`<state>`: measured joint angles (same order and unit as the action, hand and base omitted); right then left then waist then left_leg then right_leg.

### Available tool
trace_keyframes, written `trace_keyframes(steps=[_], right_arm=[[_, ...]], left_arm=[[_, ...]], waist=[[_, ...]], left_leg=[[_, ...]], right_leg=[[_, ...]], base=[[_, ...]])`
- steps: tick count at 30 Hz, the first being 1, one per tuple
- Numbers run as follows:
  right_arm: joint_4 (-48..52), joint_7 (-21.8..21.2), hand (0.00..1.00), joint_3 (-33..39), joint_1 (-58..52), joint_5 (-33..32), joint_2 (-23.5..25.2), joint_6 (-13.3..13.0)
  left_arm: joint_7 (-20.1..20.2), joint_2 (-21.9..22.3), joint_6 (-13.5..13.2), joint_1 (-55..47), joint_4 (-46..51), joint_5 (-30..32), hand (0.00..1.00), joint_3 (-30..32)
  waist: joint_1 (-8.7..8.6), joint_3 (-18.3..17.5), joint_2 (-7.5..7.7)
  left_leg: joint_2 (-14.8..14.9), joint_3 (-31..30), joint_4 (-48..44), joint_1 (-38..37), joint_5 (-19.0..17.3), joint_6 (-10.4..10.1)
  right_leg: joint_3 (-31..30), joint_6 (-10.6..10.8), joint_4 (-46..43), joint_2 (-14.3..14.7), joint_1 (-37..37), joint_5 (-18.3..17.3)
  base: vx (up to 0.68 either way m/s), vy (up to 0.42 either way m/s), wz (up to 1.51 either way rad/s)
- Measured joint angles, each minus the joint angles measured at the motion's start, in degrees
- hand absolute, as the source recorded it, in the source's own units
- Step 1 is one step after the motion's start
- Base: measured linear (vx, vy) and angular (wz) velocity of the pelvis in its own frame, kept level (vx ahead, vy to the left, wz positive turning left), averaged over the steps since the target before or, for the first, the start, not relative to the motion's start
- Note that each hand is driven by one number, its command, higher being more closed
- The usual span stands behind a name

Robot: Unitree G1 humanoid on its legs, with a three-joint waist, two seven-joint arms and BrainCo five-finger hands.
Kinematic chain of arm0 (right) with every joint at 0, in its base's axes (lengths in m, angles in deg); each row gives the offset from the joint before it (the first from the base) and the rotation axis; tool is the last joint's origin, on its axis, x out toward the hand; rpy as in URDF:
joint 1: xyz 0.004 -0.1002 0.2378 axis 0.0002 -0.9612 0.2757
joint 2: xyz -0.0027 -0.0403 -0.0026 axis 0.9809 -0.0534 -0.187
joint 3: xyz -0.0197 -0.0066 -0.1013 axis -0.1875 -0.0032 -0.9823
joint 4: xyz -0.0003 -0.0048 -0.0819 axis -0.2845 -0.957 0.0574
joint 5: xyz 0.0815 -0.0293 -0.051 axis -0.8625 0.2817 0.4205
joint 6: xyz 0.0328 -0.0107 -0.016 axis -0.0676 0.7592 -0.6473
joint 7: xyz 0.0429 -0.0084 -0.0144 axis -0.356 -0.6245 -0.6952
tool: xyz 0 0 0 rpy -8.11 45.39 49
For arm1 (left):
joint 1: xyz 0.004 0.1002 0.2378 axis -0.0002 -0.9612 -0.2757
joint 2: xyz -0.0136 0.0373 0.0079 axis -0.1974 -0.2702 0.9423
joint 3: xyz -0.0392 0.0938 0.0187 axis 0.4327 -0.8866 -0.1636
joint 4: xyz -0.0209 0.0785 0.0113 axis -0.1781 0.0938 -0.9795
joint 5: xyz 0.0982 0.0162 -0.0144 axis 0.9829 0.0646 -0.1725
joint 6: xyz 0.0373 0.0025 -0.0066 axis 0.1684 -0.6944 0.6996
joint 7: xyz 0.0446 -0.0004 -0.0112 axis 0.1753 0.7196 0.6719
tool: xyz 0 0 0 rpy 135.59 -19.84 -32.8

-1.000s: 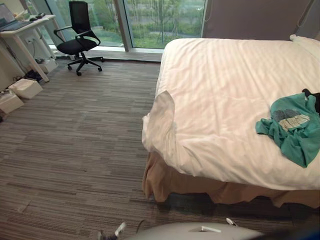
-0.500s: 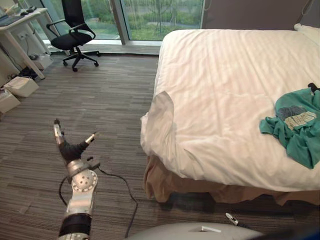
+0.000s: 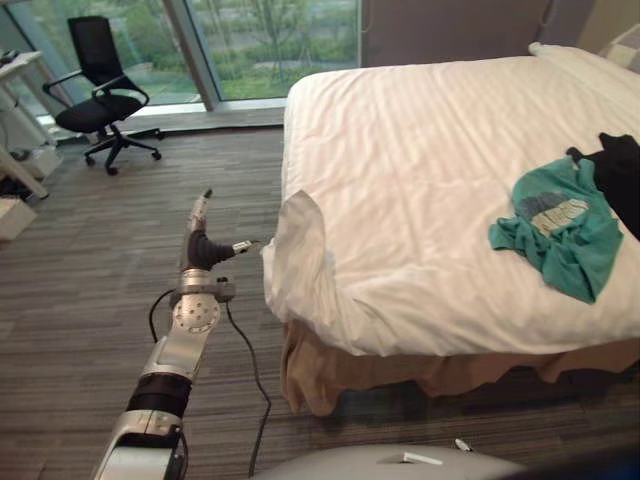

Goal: Tidy the bed and pick cloth on bed and put in laundry

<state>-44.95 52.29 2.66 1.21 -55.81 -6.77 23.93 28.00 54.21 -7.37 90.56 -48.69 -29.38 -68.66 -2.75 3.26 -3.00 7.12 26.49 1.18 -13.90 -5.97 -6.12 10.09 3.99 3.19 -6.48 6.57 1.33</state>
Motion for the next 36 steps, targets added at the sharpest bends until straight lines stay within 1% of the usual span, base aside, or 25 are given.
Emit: trace_keyframes(steps=[1,3,4,5,6,7,8,9,10,12,13,14,15,16,17,19,20,22,23,25,26,29,30,34,36], right_arm=[[0.0,0.2,0.0,-0.07,-0.16,0.0,0.02,0.0],[0.01,0.8,0.0,-0.22,-1.08,-0.06,0.06,-0.03],[0.01,0.9,0.0,-0.25,-1.09,-0.28,0.05,-0.08],[0.0,1.19,0.0,-0.51,-1.42,-1.24,0.05,-0.11],[0.01,1.63,0.0,-1.19,-1.54,-1.72,-0.02,-0.16],[0.03,1.86,0.0,-1.37,-1.48,-1.81,-0.04,-0.19],[0.09,2.12,0.0,-1.53,-1.04,-2.64,0.0,-0.55],[0.23,2.16,0.0,-1.61,-0.89,-2.93,0.06,-0.72],[0.26,2.28,0.0,-2.24,-0.12,-3.54,0.03,-1.24],[0.7,2.95,0.0,-2.71,1.45,-4.06,0.09,-1.55],[1.53,3.47,0.0,-2.99,2.78,-5.17,0.15,-1.83],[2.36,3.97,0.0,-3.74,3.88,-6.17,-0.01,-2.24],[2.45,4.15,0.0,-3.72,4.55,-6.71,-0.04,-2.52],[2.54,4.58,0.0,-3.68,6.21,-8.04,0.09,-2.98],[3.42,4.83,0.0,-3.82,7.6,-9.0,0.37,-3.68],[5.61,5.24,0.0,-4.47,9.06,-10.18,1.08,-4.92],[6.92,5.5,0.0,-5.25,9.62,-10.64,1.51,-5.7],[9.15,5.66,0.0,-6.32,9.87,-11.32,2.09,-7.14],[10.44,5.69,0.0,-7.12,9.88,-11.61,2.43,-7.79],[12.12,5.73,0.0,-8.23,9.86,-11.8,2.89,-8.78],[13.36,5.75,0.0,-8.94,9.84,-11.73,2.82,-9.3],[14.83,5.85,0.0,-10.15,9.68,-11.68,2.86,-10.18],[15.24,5.84,0.0,-10.4,9.48,-11.65,2.86,-10.98],[15.54,5.78,0.0,-10.89,8.65,-11.46,2.79,-12.9],[16.0,5.41,0.0,-10.88,7.17,-10.54,2.8,-14.08]], left_arm=[[0.44,0.0,0.62,0.53,-0.63,-0.3,0.0,-0.63],[1.08,0.03,3.22,1.28,-2.09,-1.49,0.0,-2.25],[1.09,0.03,3.86,1.39,-2.53,-1.9,0.0,-2.49],[1.11,0.03,5.39,1.86,-3.57,-2.07,0.0,-3.12],[1.24,0.04,6.3,2.45,-4.72,-2.24,0.0,-3.89],[1.86,0.1,6.76,2.9,-5.43,-3.01,0.0,-4.29],[2.27,0.29,7.77,3.29,-6.04,-4.83,0.0,-4.7],[2.26,0.38,8.02,3.63,-6.57,-5.68,0.0,-4.99],[2.23,0.4,8.73,5.23,-8.27,-6.78,0.0,-6.19],[2.16,0.53,9.83,7.61,-10.17,-7.87,0.0,-6.47],[2.18,0.51,10.77,9.47,-11.68,-8.24,0.0,-6.51],[2.14,0.61,11.87,12.23,-13.54,-8.28,0.0,-6.99],[2.14,0.83,12.27,14.01,-14.49,-8.33,0.0,-7.2],[1.97,0.81,13.03,17.8,-15.73,-8.75,0.0,-7.83],[1.78,0.8,13.23,21.81,-17.12,-8.8,0.0,-8.39],[0.92,0.8,13.54,26.62,-18.23,-9.46,0.0,-8.68],[-0.36,0.79,13.83,28.95,-18.99,-10.15,1.0,-8.9],[-2.01,0.8,14.13,32.45,-19.36,-11.12,1.0,-9.54],[-2.42,0.81,14.16,34.04,-19.36,-11.2,1.0,-9.77],[-3.2,0.87,14.39,36.16,-19.35,-11.09,1.0,-10.44],[-3.75,1.08,14.5,37.4,-19.3,-10.94,1.0,-10.57],[-5.22,1.45,15.24,39.17,-19.24,-10.95,1.0,-10.59],[-5.73,1.47,15.31,39.77,-19.13,-10.94,1.0,-10.65],[-5.25,1.62,15.59,40.51,-17.93,-10.95,1.0,-10.84],[-3.58,1.24,15.54,40.45,-16.23,-11.03,1.0,-11.22]], waist=[[-0.13,0.02,0.03],[-1.0,0.03,0.07],[-1.08,0.03,0.06],[-1.07,0.11,0.06],[-1.09,0.48,0.16],[-1.13,0.77,0.21],[-1.28,1.22,0.28],[-1.44,1.45,0.33],[-1.67,2.31,0.53],[-2.3,4.38,0.87],[-2.39,5.74,0.95],[-2.78,7.39,0.88],[-2.94,8.32,0.83],[-3.0,10.09,1.05],[-3.23,11.74,1.25],[-3.85,13.79,1.58],[-4.16,14.45,1.59],[-4.24,16.19,1.65],[-4.14,16.55,1.63],[-4.21,16.97,1.67],[-4.03,17.58,1.64],[-3.76,18.26,1.98],[-3.63,18.31,2.06],[-2.8,18.39,2.1],[-2.34,18.38,2.1]], left_leg=[[0.01,0.04,0.0,0.0,0.0,0.0],[0.02,0.15,0.0,-0.16,0.01,0.0],[0.02,0.29,0.0,-0.2,0.01,-0.01],[0.02,0.65,0.0,-0.22,0.02,-0.01],[0.01,1.03,0.0,-0.16,0.03,-0.01],[0.0,1.18,0.0,-0.14,0.03,-0.01],[-0.06,1.48,0.0,0.27,0.03,-0.01],[-0.13,1.53,-0.05,0.78,0.04,0.01],[-0.25,1.52,-0.3,2.02,0.15,0.18],[-0.27,1.96,-0.76,3.61,0.37,0.4],[-0.13,2.74,-1.67,5.36,0.38,0.41],[-0.06,3.23,-2.5,7.18,0.37,0.44],[-0.02,3.4,-2.86,8.1,0.37,0.45],[0.22,4.33,-3.84,9.97,0.33,0.52],[0.5,4.87,-4.61,11.69,0.26,0.6],[1.0,6.19,-5.84,13.63,0.08,0.68],[1.4,6.75,-6.61,14.67,-0.15,0.6],[2.02,7.99,-8.0,15.09,-0.45,0.46],[2.76,9.15,-9.04,16.02,-0.6,0.38],[3.38,9.53,-10.95,17.44,-1.44,0.53],[4.1,10.06,-12.51,18.18,-2.48,0.54],[4.84,10.58,-14.8,19.47,-3.85,0.76],[5.05,10.56,-15.99,20.31,-4.65,1.03],[4.96,10.43,-17.94,21.2,-5.76,1.67],[4.81,9.15,-18.32,21.27,-6.04,1.93]], right_leg=[[-0.06,-0.04,-0.08,0.02,-0.09,0.06],[-0.33,-0.1,-0.09,0.07,-0.09,0.3],[-0.38,-0.1,-0.08,0.08,-0.13,0.38],[-0.7,-0.08,-0.08,0.12,-0.32,0.49],[-1.19,-0.08,-0.09,0.17,-0.48,0.61],[-1.41,-0.07,-0.09,0.19,-0.84,0.67],[-1.5,-0.07,-0.33,0.12,-1.61,0.7],[-1.57,-0.08,-0.42,0.05,-2.16,0.69],[-1.71,-0.07,-0.73,-0.12,-3.45,0.7],[-2.95,-0.11,-1.98,-0.14,-6.03,0.73],[-3.66,-0.22,-2.65,-0.13,-7.92,0.97],[-4.68,-0.08,-3.38,-0.16,-10.04,1.45],[-4.93,-0.15,-3.76,-0.17,-11.06,1.55],[-5.98,-0.36,-4.23,-0.09,-13.31,1.98],[-6.59,-0.43,-4.16,0.06,-15.01,2.57],[-7.83,-0.76,-4.27,0.44,-17.16,3.17],[-8.48,-1.0,-4.35,0.46,-18.26,3.38],[-9.75,-1.02,-5.18,0.86,-19.24,3.4],[-10.52,-1.02,-5.88,0.97,-20.41,3.39],[-10.81,-1.02,-6.23,1.05,-21.5,3.39],[-11.01,-1.01,-6.85,1.29,-22.15,3.39],[-11.04,-0.99,-7.99,1.33,-23.27,3.37],[-11.01,-0.97,-8.31,1.14,-23.8,3.35],[-10.79,-0.57,-8.74,0.26,-24.03,3.09],[-9.79,-0.13,-9.36,-0.28,-23.44,2.65]], base=[[-0.1,-0.043,-0.12],[-0.08,-0.038,-0.07],[-0.07,-0.03,-0.11],[-0.07,-0.029,-0.15],[-0.08,-0.029,-0.16],[-0.1,-0.026,-0.17],[-0.08,-0.019,-0.12],[-0.09,-0.022,-0.08],[-0.05,-0.022,-0.03],[-0.04,-0.02,-0.13],[-0.05,-0.026,-0.27],[-0.05,-0.028,-0.25],[-0.04,-0.033,-0.25],[-0.04,-0.036,-0.26],[-0.04,-0.044,-0.28],[-0.02,-0.048,-0.28],[0.01,-0.037,-0.29],[0.01,-0.034,-0.32],[-0.01,-0.066,-0.26],[-0.02,-0.052,-0.1],[-0.02,-0.02,-0.09],[-0.07,-0.02,-0.02],[-0.06,-0.008,0.02],[-0.09,-0.006,0.05],[-0.06,-0.009,0.21]])
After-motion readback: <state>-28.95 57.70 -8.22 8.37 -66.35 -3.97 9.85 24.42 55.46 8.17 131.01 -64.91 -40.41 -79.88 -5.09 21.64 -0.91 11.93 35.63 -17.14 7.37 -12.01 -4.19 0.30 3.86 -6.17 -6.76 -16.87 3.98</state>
